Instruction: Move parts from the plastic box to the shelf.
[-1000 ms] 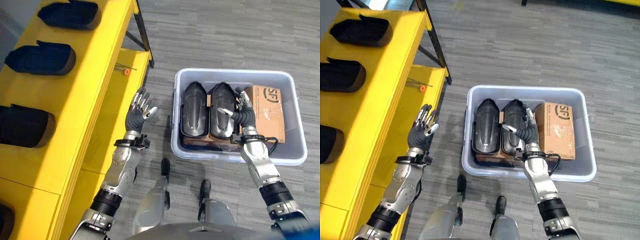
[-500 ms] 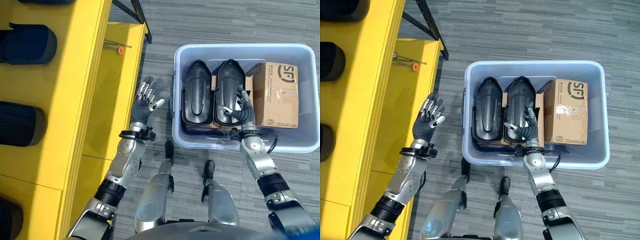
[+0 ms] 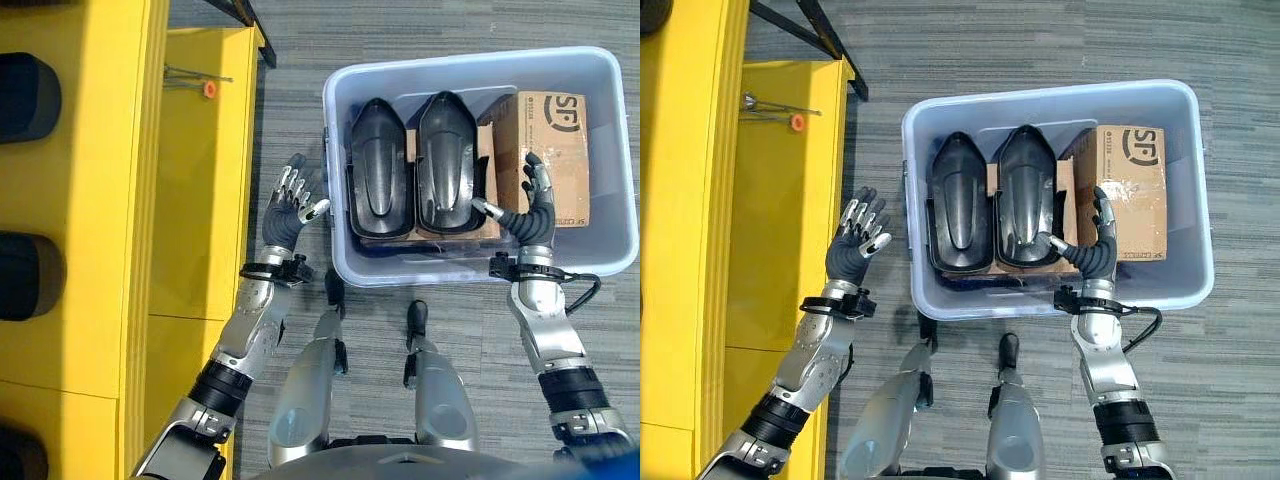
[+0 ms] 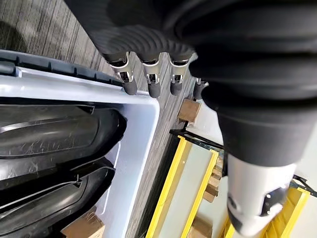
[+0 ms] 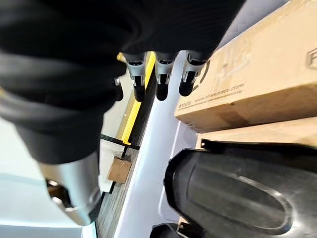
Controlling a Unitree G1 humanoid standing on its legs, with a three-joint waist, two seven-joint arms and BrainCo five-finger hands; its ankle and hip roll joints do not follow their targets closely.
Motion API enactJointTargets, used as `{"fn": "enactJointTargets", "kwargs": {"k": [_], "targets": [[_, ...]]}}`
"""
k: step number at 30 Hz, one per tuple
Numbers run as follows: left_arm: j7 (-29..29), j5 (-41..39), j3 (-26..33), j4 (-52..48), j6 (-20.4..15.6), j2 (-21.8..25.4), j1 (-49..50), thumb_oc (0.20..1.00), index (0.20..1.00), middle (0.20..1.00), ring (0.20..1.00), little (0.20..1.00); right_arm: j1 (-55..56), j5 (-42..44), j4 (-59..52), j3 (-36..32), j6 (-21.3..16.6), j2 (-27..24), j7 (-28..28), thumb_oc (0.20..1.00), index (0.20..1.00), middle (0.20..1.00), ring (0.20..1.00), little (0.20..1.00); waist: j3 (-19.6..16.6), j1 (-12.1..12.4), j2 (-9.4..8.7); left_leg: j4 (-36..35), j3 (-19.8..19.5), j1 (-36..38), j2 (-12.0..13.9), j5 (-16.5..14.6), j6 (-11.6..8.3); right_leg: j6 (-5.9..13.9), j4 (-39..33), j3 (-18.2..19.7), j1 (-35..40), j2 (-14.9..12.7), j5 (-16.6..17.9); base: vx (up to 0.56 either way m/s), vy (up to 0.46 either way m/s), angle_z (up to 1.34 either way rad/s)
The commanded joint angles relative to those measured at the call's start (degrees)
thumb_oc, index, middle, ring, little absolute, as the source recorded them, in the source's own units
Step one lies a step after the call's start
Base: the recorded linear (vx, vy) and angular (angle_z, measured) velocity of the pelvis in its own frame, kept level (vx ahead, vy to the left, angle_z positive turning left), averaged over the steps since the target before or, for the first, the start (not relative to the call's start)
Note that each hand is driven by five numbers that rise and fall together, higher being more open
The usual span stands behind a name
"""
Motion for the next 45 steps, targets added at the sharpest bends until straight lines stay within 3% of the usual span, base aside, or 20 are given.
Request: {"fn": "enactJointTargets", "kwargs": {"k": [1, 25, 45], "targets": [[0.58, 3.14, 2.77, -4.36, -3.61, -0.09, -1.84, 1.000, 1.000, 1.000, 1.000, 1.000, -2.43, -0.69, -2.76, -1.62, -2.94, -1.45, -1.74, 1.000, 1.000, 1.000, 1.000, 1.000, -0.26, 0.51, -1.30, 2.02, 2.51, 4.59, 7.70, -3.74, -6.86, 4.83, -5.63, -0.40, -3.49, -8.42, 14.25, 0.00, -0.016, -0.09], [2.11, 3.42, 2.13, -4.74, -4.40, -0.53, -3.29, 1.000, 1.000, 1.000, 1.000, 1.000, -5.94, -2.04, 0.15, 0.46, -2.64, -2.16, -3.25, 1.000, 1.000, 1.000, 1.000, 1.000, 2.54, 0.43, 0.39, 2.21, 2.63, 2.20, 7.50, -4.01, -6.91, 4.31, -3.58, 0.55, -7.45, -7.81, 13.13, 0.00, -0.004, -0.03], [2.44, 2.01, 0.73, -5.04, -5.03, -0.43, -4.72, 1.000, 1.000, 1.000, 1.000, 1.000, -13.77, 0.22, 15.27, 0.34, -0.98, -4.57, -8.34, 1.000, 1.000, 1.000, 1.000, 1.000, 4.94, 1.07, 2.90, 5.43, 2.42, -1.87, 6.49, -6.29, -6.40, 3.76, 1.13, 1.75, -12.97, -7.84, 10.88, 0.00, -0.001, 0.00]]}}
